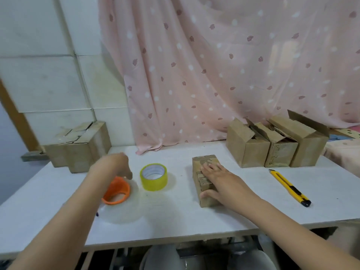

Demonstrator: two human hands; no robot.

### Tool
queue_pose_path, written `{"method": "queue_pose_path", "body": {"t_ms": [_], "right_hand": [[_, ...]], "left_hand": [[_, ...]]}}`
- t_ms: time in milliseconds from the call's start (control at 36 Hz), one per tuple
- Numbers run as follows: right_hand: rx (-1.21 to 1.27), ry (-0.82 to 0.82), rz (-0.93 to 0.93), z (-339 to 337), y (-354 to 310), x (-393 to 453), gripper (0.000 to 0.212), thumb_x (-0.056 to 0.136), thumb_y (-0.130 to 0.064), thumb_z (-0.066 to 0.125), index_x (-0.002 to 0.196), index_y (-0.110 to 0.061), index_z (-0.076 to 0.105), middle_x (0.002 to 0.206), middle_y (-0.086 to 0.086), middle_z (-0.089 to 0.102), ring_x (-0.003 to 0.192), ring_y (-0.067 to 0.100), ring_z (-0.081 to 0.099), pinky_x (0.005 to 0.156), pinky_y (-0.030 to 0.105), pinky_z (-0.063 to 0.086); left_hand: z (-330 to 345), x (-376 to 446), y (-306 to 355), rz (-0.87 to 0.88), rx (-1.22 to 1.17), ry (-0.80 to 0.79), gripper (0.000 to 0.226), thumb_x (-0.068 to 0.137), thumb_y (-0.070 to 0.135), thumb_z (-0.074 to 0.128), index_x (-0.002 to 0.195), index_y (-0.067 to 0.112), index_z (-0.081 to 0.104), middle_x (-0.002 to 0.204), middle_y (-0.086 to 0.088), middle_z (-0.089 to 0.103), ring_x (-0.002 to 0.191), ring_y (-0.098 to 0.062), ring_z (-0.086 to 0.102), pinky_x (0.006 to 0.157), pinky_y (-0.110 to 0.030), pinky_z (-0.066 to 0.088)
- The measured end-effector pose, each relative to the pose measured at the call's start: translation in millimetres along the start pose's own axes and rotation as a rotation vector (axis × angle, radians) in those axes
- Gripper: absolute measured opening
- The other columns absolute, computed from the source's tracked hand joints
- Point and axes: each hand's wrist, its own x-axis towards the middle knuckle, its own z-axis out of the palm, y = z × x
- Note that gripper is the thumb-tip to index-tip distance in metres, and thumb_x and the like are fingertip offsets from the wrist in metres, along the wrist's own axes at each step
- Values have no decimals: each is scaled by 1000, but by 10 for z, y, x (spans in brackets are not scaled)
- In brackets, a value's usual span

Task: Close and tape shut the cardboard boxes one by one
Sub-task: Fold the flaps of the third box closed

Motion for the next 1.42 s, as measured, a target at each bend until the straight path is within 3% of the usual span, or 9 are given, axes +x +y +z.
{"method": "queue_pose_path", "body": {"t_ms": [111,222,444,722,833,1139,1222,1306,1417], "right_hand": [[-30,33,-6,-1,-148,41,71,93,-59,54,150,-22,32,159,-7,26,150,17,19,107,28,37],[-26,12,27,5,-229,50,78,94,-60,52,155,-22,24,165,-5,17,153,17,11,112,32,34],[-26,-26,43,-69,-248,-21,75,96,-54,53,156,-20,22,166,-3,13,154,17,7,117,33,28],[-10,-26,71,-165,-213,-98,82,94,-57,55,158,-19,20,167,-3,11,154,17,7,121,30,14],[-14,-20,66,-206,-156,-109,85,89,-62,59,156,-21,26,165,-3,20,153,17,11,120,31,19],[-107,-50,58,-332,2,-242,83,90,-63,58,151,-16,31,156,4,36,144,24,29,115,32,26],[32,48,78,-421,44,-245,71,90,-66,54,142,-20,41,137,0,52,130,25,43,97,31,40],[140,211,77,-549,98,-207,51,96,-63,47,128,-24,54,93,-9,60,109,21,52,78,29,47],[461,499,151,-758,115,-96,28,99,-35,51,87,-18,70,75,-2,70,78,17,66,75,41,55]], "left_hand": [[30,-243,-173,-34,-25,-153,36,102,38,50,124,10,49,122,-6,59,99,-23,57,62,-12,47],[389,-72,-396,-204,-287,-278,65,88,39,71,132,0,43,115,-21,64,94,-33,71,80,-34,60],[525,22,-495,-147,-477,-82,26,94,19,57,112,1,52,101,-17,63,89,-35,70,72,-40,61],[46,-232,-371,32,-866,418,46,80,36,79,105,14,47,86,-11,61,72,-27,62,52,-29,43],[-136,-407,-71,155,-959,460,40,70,38,87,97,17,65,73,-2,60,61,-17,55,53,-28,39],[-216,-451,581,440,-960,387,38,75,34,83,102,29,57,89,-1,66,66,-17,64,55,-24,48],[-181,-411,687,492,-1020,384,37,72,27,85,98,30,58,83,-1,67,69,-22,63,63,-37,51],[-166,-386,752,540,-1006,400,44,71,22,86,102,33,57,84,5,65,76,-16,62,65,-30,50],[-168,-351,791,573,-989,397,49,69,19,87,105,32,57,89,9,66,79,-8,63,66,-21,46]]}}
